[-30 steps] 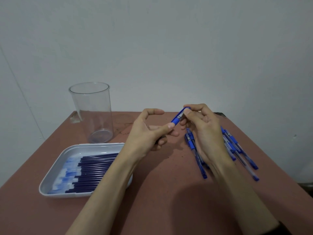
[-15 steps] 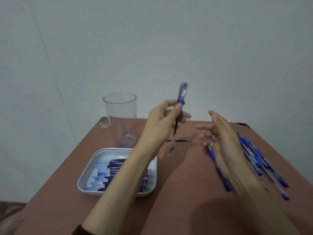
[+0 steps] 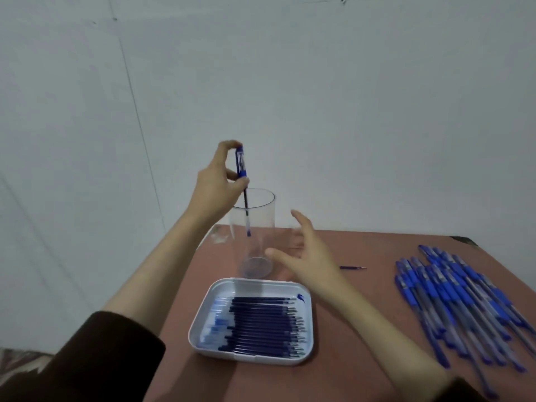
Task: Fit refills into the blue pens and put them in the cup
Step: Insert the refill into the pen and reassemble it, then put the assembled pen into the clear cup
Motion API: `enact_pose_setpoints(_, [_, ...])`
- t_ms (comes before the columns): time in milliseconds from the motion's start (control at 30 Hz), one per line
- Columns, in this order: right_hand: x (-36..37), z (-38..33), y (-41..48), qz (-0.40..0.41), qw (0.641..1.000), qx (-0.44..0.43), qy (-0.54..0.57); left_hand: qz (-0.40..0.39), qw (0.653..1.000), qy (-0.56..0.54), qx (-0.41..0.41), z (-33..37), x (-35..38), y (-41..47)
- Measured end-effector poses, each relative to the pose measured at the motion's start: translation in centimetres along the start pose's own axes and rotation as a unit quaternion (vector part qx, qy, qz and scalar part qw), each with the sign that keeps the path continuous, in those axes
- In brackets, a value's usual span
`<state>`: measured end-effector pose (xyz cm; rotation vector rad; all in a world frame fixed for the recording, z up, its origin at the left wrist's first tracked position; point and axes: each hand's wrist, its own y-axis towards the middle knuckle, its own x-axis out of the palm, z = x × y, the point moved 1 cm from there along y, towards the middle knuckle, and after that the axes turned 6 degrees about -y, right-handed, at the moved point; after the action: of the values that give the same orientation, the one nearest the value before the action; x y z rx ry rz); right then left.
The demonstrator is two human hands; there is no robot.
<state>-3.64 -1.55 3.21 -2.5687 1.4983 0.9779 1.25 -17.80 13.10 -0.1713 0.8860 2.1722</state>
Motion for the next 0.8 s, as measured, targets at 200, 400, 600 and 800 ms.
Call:
enact_pose_setpoints(200, [3.7,-2.5,3.6,-0.048,0.998,0.019,0.043,-0.024,0.998,0.051,0.012,-1.5,0.6,-0.1])
enact_pose_setpoints(400, [4.5,-2.0,4.1,-0.022,0.998,0.024,0.05,-0.041,0.991,0.129,-0.013,-2.5,0.9,0.3])
enact_pose_setpoints(600, [4.2,-1.5,4.7,0.005,0.998,0.028,0.059,-0.082,0.989,0.006,-0.125,-3.0,1.2,1.0])
enact_pose_setpoints(800, [4.3,-1.3,5.0,0.012,0.998,0.027,0.051,-0.08,0.988,0.002,-0.134,-3.1,1.4,1.2])
